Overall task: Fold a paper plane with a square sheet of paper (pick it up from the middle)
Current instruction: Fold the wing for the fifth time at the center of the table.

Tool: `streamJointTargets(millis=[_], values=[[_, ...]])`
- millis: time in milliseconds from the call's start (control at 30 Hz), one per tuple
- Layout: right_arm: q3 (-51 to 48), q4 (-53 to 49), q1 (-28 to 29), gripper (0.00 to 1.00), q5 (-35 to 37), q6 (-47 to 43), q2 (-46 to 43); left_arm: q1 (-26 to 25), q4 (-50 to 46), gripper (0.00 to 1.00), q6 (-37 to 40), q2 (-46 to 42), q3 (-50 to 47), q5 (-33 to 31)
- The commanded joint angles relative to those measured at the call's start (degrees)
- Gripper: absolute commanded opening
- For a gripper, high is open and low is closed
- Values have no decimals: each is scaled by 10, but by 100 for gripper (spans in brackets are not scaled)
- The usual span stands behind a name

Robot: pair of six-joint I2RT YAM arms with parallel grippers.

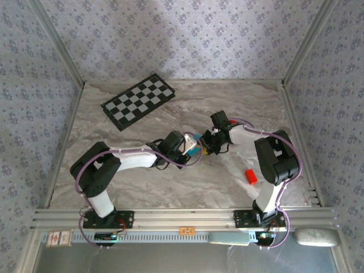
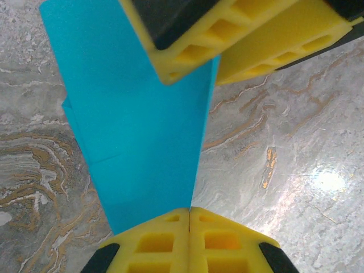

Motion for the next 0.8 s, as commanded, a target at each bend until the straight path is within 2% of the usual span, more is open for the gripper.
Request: streamJointTargets(millis=[0, 167, 333, 500, 767], values=[[-5, -14, 0, 24, -7, 8, -17, -7, -7, 2, 16, -18, 11, -12], [-11, -5, -1, 13, -12, 17, -23, -12, -6, 9, 23, -19, 9, -26], [-11, -5, -2, 13, -12, 18, -27, -19, -8, 20, 28, -15, 7, -42], [-11, -4, -1, 16, -15, 18, -26, -24, -9, 26, 33, -9, 7, -57], [-15, 5, -2, 7, -16, 21, -29, -33, -10, 35, 42, -9, 4, -91]])
